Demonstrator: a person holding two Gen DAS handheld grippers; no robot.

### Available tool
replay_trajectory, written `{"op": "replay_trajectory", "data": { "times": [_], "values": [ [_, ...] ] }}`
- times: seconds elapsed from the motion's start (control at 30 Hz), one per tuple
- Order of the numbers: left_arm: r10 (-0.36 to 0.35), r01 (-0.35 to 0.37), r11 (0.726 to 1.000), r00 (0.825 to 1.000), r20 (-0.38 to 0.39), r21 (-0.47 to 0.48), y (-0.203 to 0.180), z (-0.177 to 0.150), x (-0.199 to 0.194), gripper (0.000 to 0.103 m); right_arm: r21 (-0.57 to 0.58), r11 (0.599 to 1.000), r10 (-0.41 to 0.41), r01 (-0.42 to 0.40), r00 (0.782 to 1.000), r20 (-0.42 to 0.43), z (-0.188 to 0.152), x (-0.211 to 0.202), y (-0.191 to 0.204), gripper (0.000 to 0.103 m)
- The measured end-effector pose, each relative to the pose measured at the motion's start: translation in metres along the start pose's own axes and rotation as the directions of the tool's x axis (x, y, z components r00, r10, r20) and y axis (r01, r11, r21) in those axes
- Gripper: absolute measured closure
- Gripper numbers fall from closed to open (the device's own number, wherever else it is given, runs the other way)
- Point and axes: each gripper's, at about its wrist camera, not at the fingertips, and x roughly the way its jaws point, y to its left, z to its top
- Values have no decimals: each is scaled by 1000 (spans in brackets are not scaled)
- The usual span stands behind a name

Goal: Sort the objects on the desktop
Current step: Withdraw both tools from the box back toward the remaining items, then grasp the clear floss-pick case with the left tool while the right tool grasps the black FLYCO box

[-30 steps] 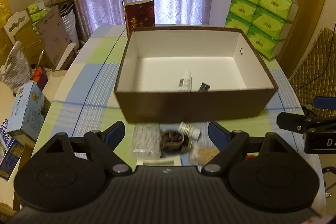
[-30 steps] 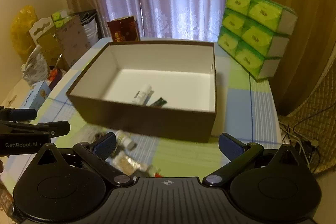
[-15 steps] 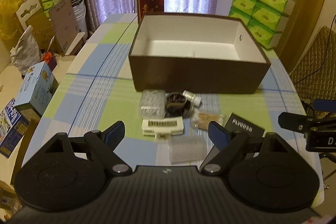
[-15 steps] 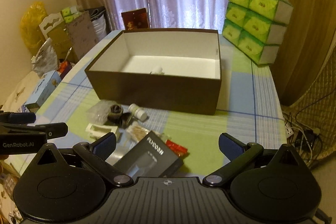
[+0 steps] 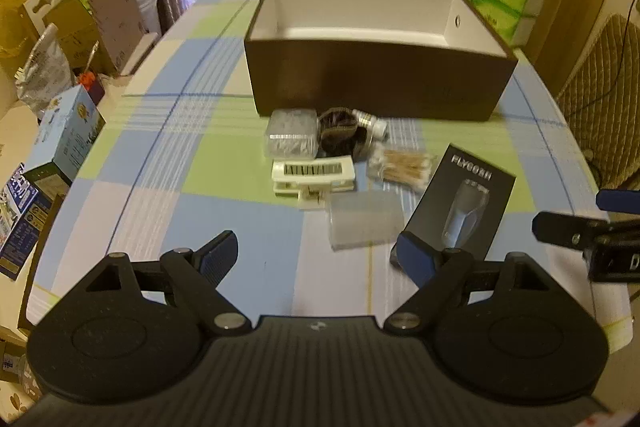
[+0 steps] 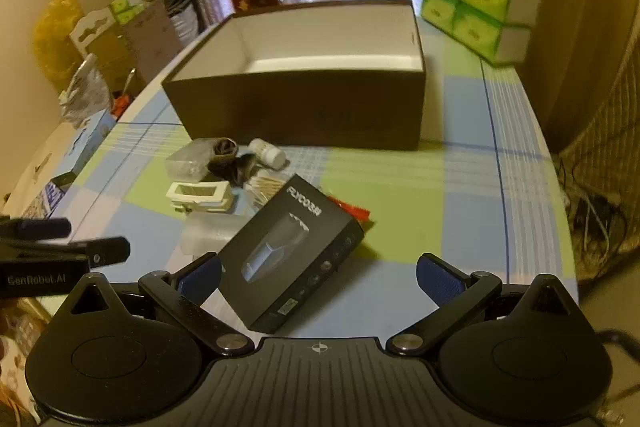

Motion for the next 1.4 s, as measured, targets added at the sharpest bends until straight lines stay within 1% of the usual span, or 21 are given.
{"op": "replay_trajectory", "data": {
  "times": [0.2, 0.5, 0.67, 0.73, 0.87, 0.97, 1.07, 1.1, 1.13, 1.17, 1.23, 1.3, 1.4],
  "values": [
    [-19, 19, 1000, 999, -34, 15, 17, 3, 19, 19, 78, 997, 0, 4, 999, -54, 0, 21, 3, 2],
    [-29, 33, 998, 997, -73, 55, 49, 26, 46, 19, 167, 985, -20, 41, 992, -122, 4, 61, 24, 2],
    [-47, 55, 995, 994, -99, 78, 60, 36, 64, 19, 217, 971, -69, 101, 986, -152, 7, 81, 31, 2],
    [-56, 65, 994, 992, -110, 87, 63, 40, 72, 19, 246, 959, -105, 144, 981, -164, 9, 88, 33, 2],
    [-69, 83, 990, 990, -121, 113, 67, 48, 84, 19, 292, 930, -183, 221, 971, -153, 14, 98, 36, 2],
    [-80, 97, 987, 988, -132, 129, 68, 55, 94, 19, 299, 920, -211, 253, 963, -166, 16, 106, 38, 2],
    [-94, 115, 983, 985, -142, 145, 68, 62, 103, 19, 269, 917, -247, 293, 950, -192, 15, 117, 43, 2],
    [-99, 121, 981, 985, -144, 150, 68, 64, 106, 19, 251, 922, -251, 294, 949, -189, 14, 118, 44, 2],
    [-105, 128, 980, 984, -147, 156, 67, 66, 108, 19, 228, 927, -259, 299, 947, -188, 13, 119, 46, 3],
    [-110, 134, 978, 983, -149, 160, 67, 68, 110, 19, 198, 933, -266, 300, 947, -181, 13, 119, 49, 10],
    [-122, 147, 975, 981, -151, 169, 67, 71, 114, 19, 152, 943, -269, 296, 947, -173, 13, 116, 52, 16],
    [-134, 161, 971, 979, -152, 179, 66, 74, 117, 19, 143, 948, -260, 283, 952, -163, 12, 109, 50, 23],
    [-158, 186, 965, 976, -152, 188, 66, 78, 122, 19, 182, 945, -245, 272, 957, -156, 8, 98, 40, 24]
  ]
}}
